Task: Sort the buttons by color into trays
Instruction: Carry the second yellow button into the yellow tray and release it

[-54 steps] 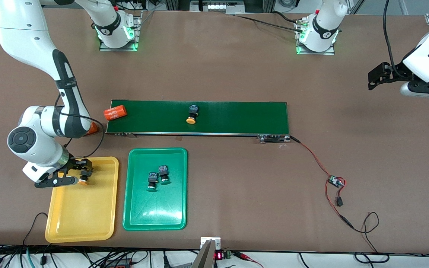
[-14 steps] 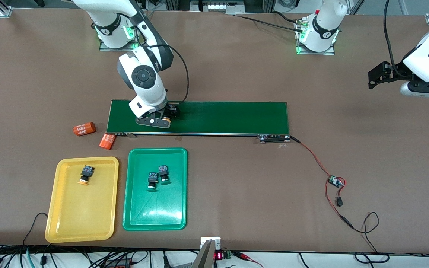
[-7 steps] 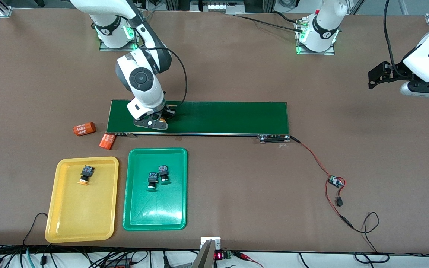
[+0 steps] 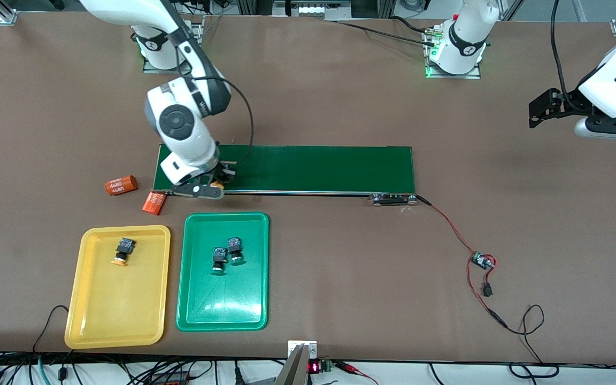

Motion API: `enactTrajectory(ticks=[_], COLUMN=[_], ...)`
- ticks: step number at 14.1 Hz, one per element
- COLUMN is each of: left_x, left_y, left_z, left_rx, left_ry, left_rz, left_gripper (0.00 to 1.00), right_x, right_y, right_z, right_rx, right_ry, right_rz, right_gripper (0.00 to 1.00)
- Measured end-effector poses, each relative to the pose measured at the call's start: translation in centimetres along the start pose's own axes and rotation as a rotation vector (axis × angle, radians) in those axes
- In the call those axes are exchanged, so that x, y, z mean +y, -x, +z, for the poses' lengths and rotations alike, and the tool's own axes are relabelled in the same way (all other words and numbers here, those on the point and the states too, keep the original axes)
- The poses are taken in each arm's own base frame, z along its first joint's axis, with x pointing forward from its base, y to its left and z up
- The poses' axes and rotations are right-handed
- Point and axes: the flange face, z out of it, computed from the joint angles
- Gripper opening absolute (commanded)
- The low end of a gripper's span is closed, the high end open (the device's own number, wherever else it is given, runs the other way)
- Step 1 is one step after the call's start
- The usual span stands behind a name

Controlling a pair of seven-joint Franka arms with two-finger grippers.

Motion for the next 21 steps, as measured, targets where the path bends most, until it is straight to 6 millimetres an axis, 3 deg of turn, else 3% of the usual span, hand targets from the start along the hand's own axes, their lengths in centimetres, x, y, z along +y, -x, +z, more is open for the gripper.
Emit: enactTrajectory(ticks=[5, 9, 12, 15, 21], left_x=[0.0, 0.0, 0.0, 0.0, 0.0], left_y=[0.0, 0.0, 0.0, 0.0, 0.0], left_z=[0.0, 0.0, 0.0, 0.0, 0.0], left_rx=[0.000, 0.000, 0.000, 0.000, 0.000], left_ry=[0.000, 0.000, 0.000, 0.000, 0.000], left_rz=[0.000, 0.000, 0.000, 0.000, 0.000], left_gripper=[1.00, 1.00, 1.00, 1.00, 1.00], right_x=[6.0, 13.4, 17.8, 19.5, 19.1], right_y=[-7.2, -12.7, -15.4, -17.4, -18.9], right_z=[-4.8, -3.7, -1.8, 0.6, 5.8], right_rx=[-0.001, 0.010, 0.009, 0.007, 0.065], right_ry=[0.009, 0.009, 0.011, 0.011, 0.002], right_rz=[-0.080, -0.130, -0.166, -0.168, -0.170], right_gripper=[0.15, 0.15, 0.15, 0.15, 0.18])
